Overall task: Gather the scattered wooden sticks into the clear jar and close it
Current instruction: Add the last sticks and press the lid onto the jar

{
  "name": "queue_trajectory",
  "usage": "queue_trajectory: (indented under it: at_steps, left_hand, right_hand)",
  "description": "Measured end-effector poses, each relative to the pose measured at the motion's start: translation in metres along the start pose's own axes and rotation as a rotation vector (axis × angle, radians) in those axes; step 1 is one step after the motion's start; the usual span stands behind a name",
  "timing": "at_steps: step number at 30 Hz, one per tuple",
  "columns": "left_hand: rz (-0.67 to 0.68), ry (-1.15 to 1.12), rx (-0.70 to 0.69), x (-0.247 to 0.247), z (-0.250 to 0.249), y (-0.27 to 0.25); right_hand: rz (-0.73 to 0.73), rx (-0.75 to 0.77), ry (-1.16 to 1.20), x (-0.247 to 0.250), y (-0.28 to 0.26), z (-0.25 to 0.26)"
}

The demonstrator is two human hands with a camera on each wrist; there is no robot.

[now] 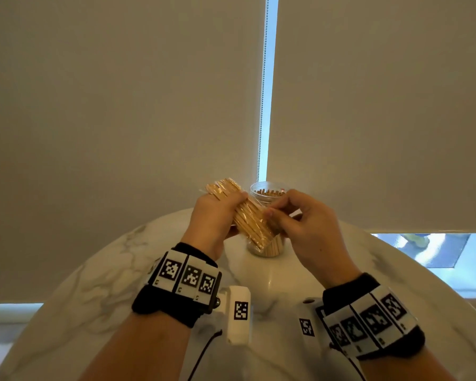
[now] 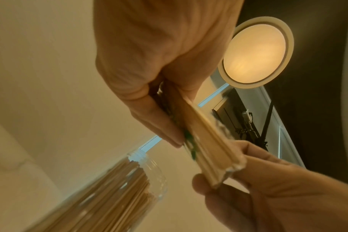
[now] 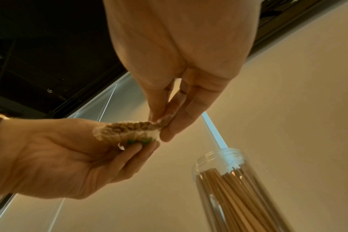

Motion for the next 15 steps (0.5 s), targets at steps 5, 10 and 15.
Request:
queue_trajectory:
  at_steps: [5, 10, 15]
  left_hand:
    - [-0.042, -0.036, 0.001, 0.001, -0.001, 0.001]
    - [-0.070, -0.093, -0.027, 0.017, -0.009, 0.004]
    - [-0.108, -0.100, -0.010, 0.025, -0.009, 0.008]
  right_hand:
    - [0.079, 0.024, 0.007, 0.007, 0.003, 0.007]
    - [0.261, -0.020, 0.062, 0.000, 0.001, 0.012]
    - [0.419, -0.040, -0.049, -0.008, -0.005, 0.010]
Point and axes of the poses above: each hand's wrist, its own y-axis towards the middle knuckle, its own x-axis out of the back of the hand, z = x × y, the point moved 3 cm from there along y, towards the middle knuckle, and after that the axes turned 5 degrees about y, right-handed, at the moved point
